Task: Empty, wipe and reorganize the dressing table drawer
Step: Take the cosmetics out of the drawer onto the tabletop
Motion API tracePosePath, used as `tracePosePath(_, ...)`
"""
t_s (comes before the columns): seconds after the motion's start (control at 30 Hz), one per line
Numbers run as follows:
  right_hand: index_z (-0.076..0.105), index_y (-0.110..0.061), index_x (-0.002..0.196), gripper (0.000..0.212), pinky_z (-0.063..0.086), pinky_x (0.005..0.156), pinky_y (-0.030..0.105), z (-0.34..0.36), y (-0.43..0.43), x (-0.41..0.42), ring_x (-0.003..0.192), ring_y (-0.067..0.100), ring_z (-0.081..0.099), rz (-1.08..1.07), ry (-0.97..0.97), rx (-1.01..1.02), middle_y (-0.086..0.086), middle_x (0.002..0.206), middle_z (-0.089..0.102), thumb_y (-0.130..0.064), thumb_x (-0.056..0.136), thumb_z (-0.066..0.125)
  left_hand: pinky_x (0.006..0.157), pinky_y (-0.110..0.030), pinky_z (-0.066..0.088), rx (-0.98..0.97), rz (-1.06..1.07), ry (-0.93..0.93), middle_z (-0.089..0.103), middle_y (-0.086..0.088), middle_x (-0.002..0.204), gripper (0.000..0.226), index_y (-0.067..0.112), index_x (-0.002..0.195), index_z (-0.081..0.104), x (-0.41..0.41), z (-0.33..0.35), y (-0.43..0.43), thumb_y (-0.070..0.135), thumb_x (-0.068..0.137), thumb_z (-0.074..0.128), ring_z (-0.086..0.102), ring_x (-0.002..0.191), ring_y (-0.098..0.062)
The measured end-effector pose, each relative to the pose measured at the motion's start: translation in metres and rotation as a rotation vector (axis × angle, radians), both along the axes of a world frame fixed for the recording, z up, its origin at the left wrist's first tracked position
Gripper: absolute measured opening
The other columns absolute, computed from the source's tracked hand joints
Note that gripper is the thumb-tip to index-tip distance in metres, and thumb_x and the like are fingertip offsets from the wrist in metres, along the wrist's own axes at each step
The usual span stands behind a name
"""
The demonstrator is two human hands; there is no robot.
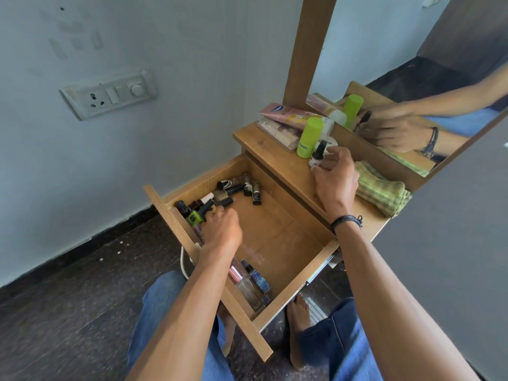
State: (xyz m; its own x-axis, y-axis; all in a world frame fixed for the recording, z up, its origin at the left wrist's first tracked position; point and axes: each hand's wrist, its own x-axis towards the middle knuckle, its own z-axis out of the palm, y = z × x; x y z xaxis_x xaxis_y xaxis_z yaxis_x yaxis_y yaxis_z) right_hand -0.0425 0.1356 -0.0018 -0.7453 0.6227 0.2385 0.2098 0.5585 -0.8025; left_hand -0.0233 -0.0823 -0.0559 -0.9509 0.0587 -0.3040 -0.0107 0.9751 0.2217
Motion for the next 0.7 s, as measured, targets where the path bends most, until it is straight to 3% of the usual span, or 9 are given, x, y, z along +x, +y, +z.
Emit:
tracePosePath(0.03,0.059,-0.020,0.122,0.043,0.043,0.078,0.014,0.000,0.001,-0.002,0.086,-0.002,0.059,-0.013,0.005,-0.001,-0.003,0.113,0.069,-0.008,0.083,0.072,0.104,-0.047,0.044,-0.007,0.000,0.003,0.048,-0.010,0.144,0.035,0.011,0.132,0.057,-0.001,0.000,0.000,0.010,0.097,0.058,0.044,0.131,-0.031)
tracePosePath(0.17,0.057,-0.020,0.108,0.033,0.040,0.077,0.026,-0.004,0.004,-0.008,0.092,0.013,0.060,-0.047,0.005,0.000,-0.003,0.101,0.066,-0.004,0.082,0.069,0.104,-0.048,0.044,-0.026,0.018,0.002,0.051,-0.009,0.140,0.035,0.013,0.132,0.058,-0.003,-0.002,0.000,0.012,0.097,0.059,0.045,0.130,-0.031)
tracePosePath(0.3,0.064,-0.016,0.091,0.012,0.033,0.079,0.027,-0.005,0.003,-0.012,0.090,0.015,0.054,-0.046,-0.047,0.058,-0.003,0.101,0.060,-0.005,0.087,0.064,0.104,-0.050,0.043,-0.044,0.033,-0.026,0.051,-0.008,0.141,0.040,0.017,0.135,0.058,-0.003,-0.001,0.002,0.012,0.095,0.063,0.048,0.130,-0.031)
tracePosePath(0.43,0.064,-0.019,0.086,0.011,0.038,0.078,0.027,-0.002,0.001,-0.008,0.084,0.010,0.055,-0.046,-0.014,0.030,-0.005,0.094,0.064,-0.009,0.087,0.060,0.108,-0.050,0.039,-0.023,0.041,-0.011,0.048,-0.006,0.145,0.041,0.020,0.134,0.059,-0.003,0.000,0.002,0.010,0.095,0.062,0.048,0.131,-0.031)
tracePosePath(0.57,0.066,-0.020,0.085,0.010,0.046,0.069,0.021,0.004,-0.003,0.004,0.072,-0.004,0.057,0.002,0.083,-0.026,-0.015,0.078,0.063,-0.011,0.086,0.061,0.108,-0.054,0.037,0.095,0.053,0.029,0.037,-0.006,0.154,0.039,0.020,0.128,0.060,-0.002,0.003,0.002,0.001,0.095,0.053,0.045,0.133,-0.033)
tracePosePath(0.7,0.066,-0.016,0.084,0.009,0.052,0.069,0.021,0.007,-0.017,0.018,0.073,0.004,0.062,0.111,0.232,0.036,-0.009,0.081,0.068,-0.009,0.083,0.061,0.091,-0.045,0.052,0.320,0.060,0.162,0.046,-0.010,0.141,0.044,0.016,0.128,0.061,-0.004,0.004,0.003,-0.007,0.093,0.049,0.057,0.116,-0.031)
